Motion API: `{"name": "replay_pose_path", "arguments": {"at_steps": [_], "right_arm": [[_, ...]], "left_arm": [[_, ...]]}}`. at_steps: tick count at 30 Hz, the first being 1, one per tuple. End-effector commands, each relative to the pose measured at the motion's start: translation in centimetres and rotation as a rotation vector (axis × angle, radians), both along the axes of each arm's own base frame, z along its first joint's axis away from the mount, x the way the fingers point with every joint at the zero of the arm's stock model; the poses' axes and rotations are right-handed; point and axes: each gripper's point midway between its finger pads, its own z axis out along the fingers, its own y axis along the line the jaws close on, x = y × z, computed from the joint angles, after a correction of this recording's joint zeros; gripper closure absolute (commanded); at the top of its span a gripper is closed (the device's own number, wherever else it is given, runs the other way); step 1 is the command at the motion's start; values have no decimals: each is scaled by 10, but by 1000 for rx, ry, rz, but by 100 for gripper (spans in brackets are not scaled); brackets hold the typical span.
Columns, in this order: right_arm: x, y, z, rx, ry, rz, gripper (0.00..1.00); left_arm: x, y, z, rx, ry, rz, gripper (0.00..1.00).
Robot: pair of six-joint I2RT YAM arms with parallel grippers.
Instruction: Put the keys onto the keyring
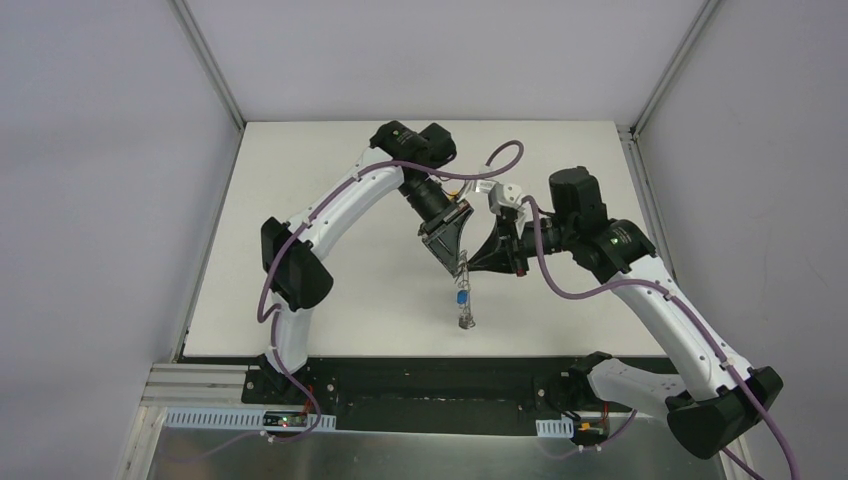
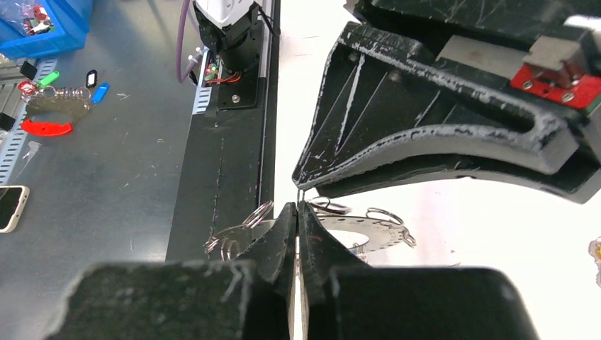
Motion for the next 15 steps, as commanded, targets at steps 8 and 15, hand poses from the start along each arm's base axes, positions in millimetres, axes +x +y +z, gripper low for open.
{"name": "replay_pose_path", "arguments": {"at_steps": [8,15], "right_arm": [[8,6,22,95,11,9,100],[21,10,30,124,77,-37,100]], "left_arm": [[31,13,52,-227,-415,128,51],[41,3,61,-373,-597,215,44]]}}
